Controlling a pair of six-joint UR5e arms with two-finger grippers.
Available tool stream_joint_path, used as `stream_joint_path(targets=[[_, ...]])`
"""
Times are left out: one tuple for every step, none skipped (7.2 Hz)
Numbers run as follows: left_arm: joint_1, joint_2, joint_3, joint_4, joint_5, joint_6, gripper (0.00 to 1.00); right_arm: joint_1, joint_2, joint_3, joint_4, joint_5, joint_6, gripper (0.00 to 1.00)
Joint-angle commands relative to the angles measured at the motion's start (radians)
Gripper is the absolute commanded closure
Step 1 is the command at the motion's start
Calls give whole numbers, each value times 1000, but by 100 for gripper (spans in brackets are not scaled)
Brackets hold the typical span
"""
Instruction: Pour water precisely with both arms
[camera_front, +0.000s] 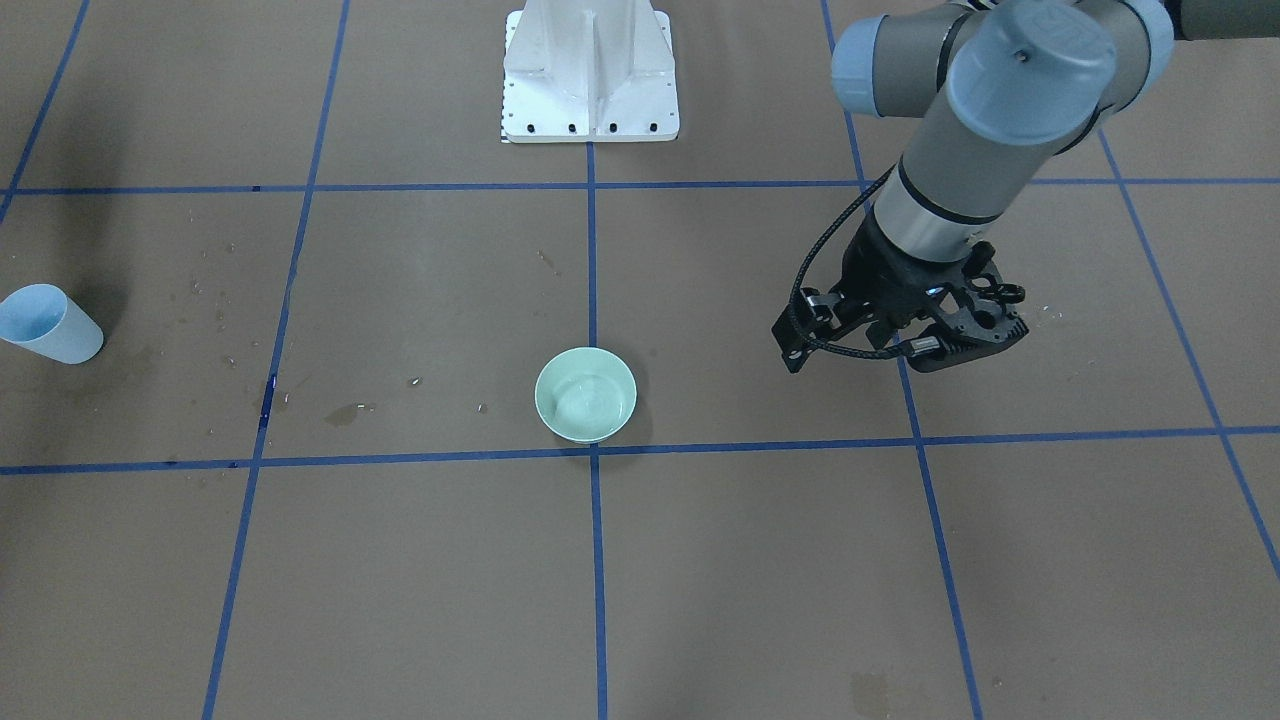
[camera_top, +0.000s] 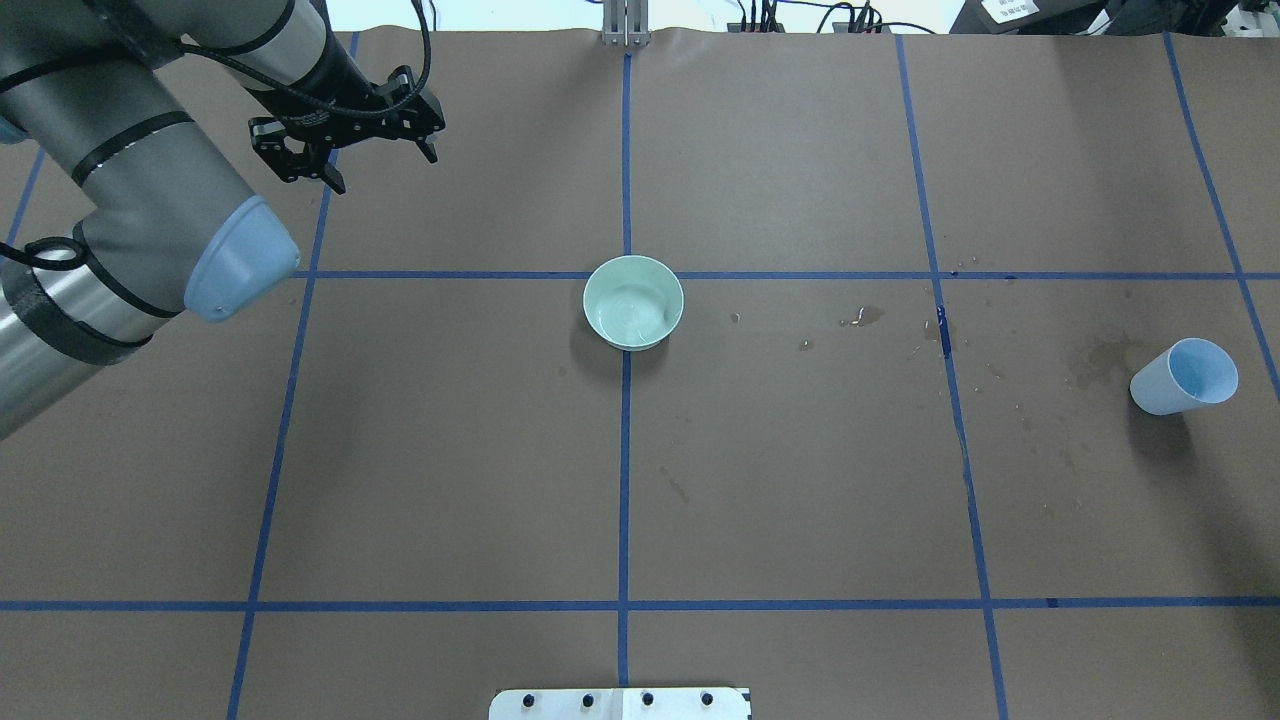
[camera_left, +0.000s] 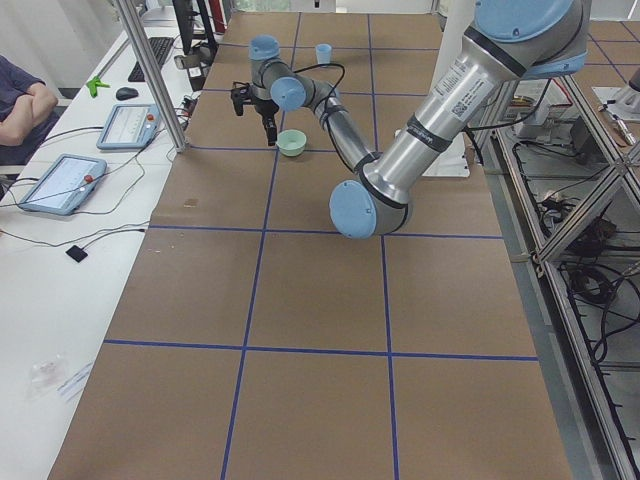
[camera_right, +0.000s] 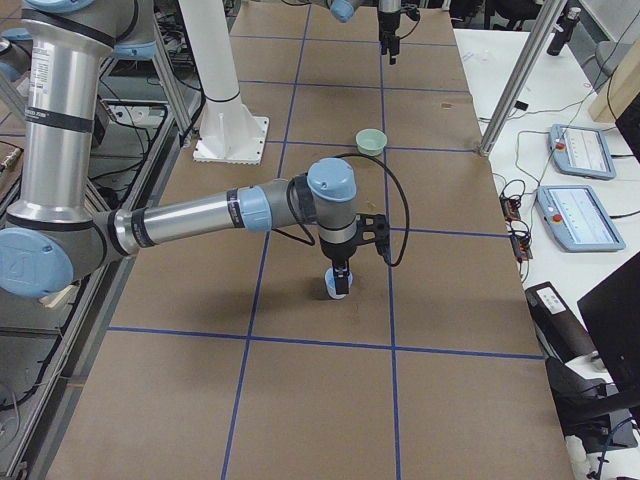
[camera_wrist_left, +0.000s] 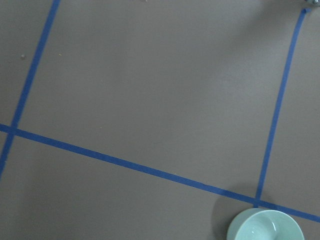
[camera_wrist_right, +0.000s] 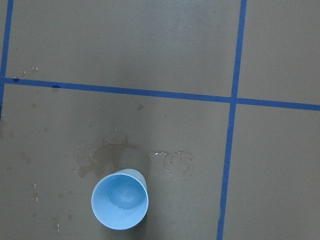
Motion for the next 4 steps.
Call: stream_joint_path(targets=[[-5,20,-11,0,3,7,0,-7,-110,14,175,-43,80,1],[-5,40,-11,-3,6,7,0,-34,-110,27,177,-39,182,1],[-2,52,-13,-4,7,7,0,-78,-131,81,178,-50,280,1],[-1,54,-11,-4,9,6,0,-115,-147,130,182,-65,387,1]])
